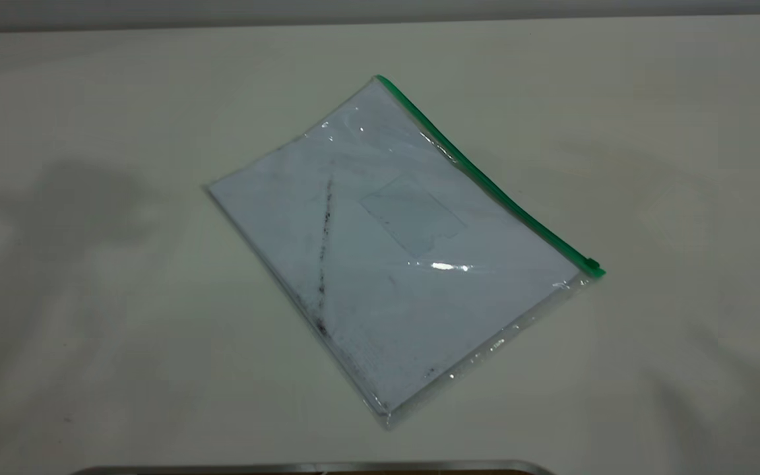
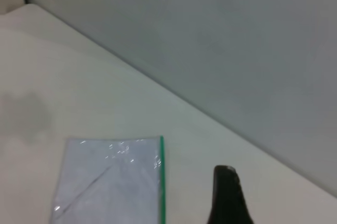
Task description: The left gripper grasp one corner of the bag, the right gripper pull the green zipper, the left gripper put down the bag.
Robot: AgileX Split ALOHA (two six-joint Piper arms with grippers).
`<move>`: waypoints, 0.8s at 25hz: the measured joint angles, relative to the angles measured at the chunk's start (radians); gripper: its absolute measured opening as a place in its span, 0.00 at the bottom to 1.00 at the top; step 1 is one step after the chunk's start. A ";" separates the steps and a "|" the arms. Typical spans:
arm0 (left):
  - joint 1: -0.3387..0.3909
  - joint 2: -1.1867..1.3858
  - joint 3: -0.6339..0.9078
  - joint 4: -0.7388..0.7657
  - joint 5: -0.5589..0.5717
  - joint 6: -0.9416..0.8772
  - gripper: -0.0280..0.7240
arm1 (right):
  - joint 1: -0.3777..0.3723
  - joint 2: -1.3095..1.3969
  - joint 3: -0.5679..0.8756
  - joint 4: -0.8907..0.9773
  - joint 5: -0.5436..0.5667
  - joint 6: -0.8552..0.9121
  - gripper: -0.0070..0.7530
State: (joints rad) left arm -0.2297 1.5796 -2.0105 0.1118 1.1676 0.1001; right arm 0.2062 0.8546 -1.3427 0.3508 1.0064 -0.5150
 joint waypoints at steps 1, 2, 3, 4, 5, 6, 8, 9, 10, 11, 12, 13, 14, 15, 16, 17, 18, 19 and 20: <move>0.000 -0.015 0.000 0.019 0.000 -0.051 0.82 | 0.000 -0.030 0.000 0.000 0.024 0.006 0.71; 0.000 -0.032 0.000 0.031 0.000 -0.086 0.82 | 0.000 -0.055 0.002 0.000 0.051 0.011 0.71; 0.000 -0.050 0.001 0.037 0.000 -0.117 0.82 | 0.000 -0.088 0.007 0.000 0.075 0.019 0.71; 0.000 -0.069 0.003 0.039 0.000 -0.138 0.82 | 0.000 -0.124 0.020 0.000 0.092 0.026 0.71; 0.000 -0.089 0.015 0.039 0.000 -0.149 0.82 | 0.000 -0.155 0.040 0.000 0.104 0.034 0.71; 0.000 -0.117 0.038 0.034 0.000 -0.153 0.82 | 0.000 -0.193 0.062 0.000 0.117 0.042 0.71; 0.000 -0.188 0.105 0.021 0.000 -0.156 0.82 | 0.000 -0.271 0.133 0.000 0.127 0.067 0.71; 0.000 -0.222 0.153 0.016 0.000 -0.156 0.82 | 0.000 -0.304 0.166 0.000 0.130 0.076 0.71; 0.000 -0.265 0.207 0.012 0.000 -0.156 0.82 | 0.000 -0.344 0.209 0.000 0.131 0.084 0.71; 0.000 -0.308 0.255 0.010 0.000 -0.157 0.82 | 0.000 -0.383 0.251 0.000 0.132 0.092 0.71; 0.000 -0.345 0.316 0.006 0.000 -0.159 0.82 | 0.000 -0.419 0.291 0.000 0.132 0.096 0.71; 0.000 -0.390 0.377 0.004 0.000 -0.160 0.82 | 0.000 -0.448 0.324 0.000 0.136 0.100 0.71; 0.000 -0.434 0.437 0.003 0.000 -0.162 0.82 | 0.000 -0.481 0.361 0.000 0.137 0.104 0.71; 0.000 -0.479 0.488 0.003 0.000 -0.163 0.82 | 0.000 -0.512 0.396 0.000 0.142 0.111 0.71; 0.000 -0.516 0.546 0.003 0.000 -0.163 0.82 | 0.000 -0.537 0.422 0.000 0.151 0.118 0.71; 0.000 -0.561 0.601 0.002 0.000 -0.163 0.82 | 0.000 -0.567 0.452 0.000 0.160 0.122 0.71; 0.000 -0.606 0.656 0.002 0.000 -0.163 0.82 | 0.000 -0.595 0.479 0.000 0.166 0.127 0.71; 0.000 -0.643 0.699 0.002 0.000 -0.164 0.82 | 0.000 -0.623 0.504 0.000 0.169 0.128 0.71; 0.000 -0.687 0.748 0.002 0.000 -0.165 0.82 | 0.000 -0.646 0.523 0.000 0.170 0.128 0.71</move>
State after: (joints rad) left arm -0.2297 0.8923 -1.2621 0.1136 1.1676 -0.0653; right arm 0.2062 0.2084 -0.8193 0.3508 1.1766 -0.3866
